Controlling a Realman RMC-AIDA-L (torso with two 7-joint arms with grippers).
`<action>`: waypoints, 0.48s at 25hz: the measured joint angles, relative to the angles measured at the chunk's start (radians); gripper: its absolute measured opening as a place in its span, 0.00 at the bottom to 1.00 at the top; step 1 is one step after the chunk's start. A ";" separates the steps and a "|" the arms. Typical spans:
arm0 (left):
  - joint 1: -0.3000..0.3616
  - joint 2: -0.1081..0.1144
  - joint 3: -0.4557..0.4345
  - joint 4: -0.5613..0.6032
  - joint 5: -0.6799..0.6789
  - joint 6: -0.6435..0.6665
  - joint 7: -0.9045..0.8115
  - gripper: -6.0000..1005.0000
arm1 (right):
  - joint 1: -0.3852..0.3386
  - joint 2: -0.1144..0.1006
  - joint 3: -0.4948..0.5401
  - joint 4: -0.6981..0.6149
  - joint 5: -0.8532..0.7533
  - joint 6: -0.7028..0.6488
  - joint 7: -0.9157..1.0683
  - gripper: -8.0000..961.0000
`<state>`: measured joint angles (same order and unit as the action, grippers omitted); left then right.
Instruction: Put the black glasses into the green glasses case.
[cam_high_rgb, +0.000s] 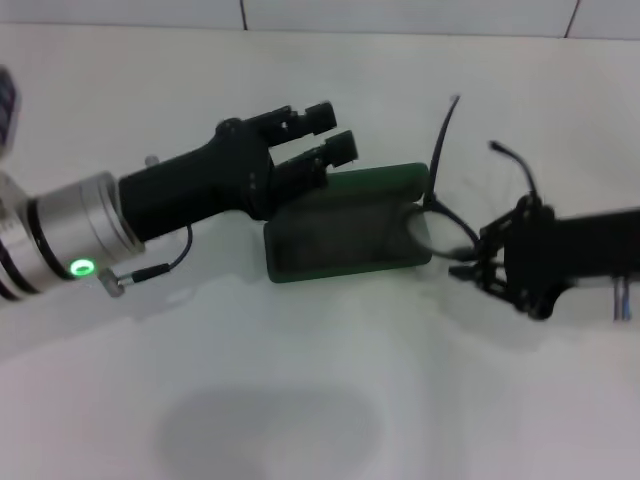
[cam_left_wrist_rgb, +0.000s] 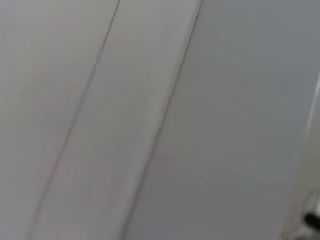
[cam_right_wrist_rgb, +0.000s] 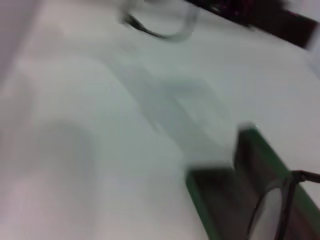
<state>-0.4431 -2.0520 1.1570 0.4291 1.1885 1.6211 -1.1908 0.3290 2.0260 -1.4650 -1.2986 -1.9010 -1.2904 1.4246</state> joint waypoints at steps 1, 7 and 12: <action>-0.009 0.005 0.002 0.008 0.005 0.006 -0.033 0.51 | -0.013 -0.002 0.004 0.043 0.059 0.006 -0.069 0.11; -0.087 0.021 0.005 0.016 0.067 0.072 -0.198 0.51 | -0.036 -0.006 0.036 0.305 0.332 -0.020 -0.469 0.11; -0.191 0.019 0.006 0.010 0.196 0.075 -0.342 0.51 | -0.030 -0.005 0.037 0.487 0.533 -0.062 -0.784 0.11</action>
<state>-0.6342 -2.0335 1.1627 0.4393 1.3849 1.6963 -1.5324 0.2986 2.0207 -1.4279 -0.8116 -1.3677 -1.3524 0.6406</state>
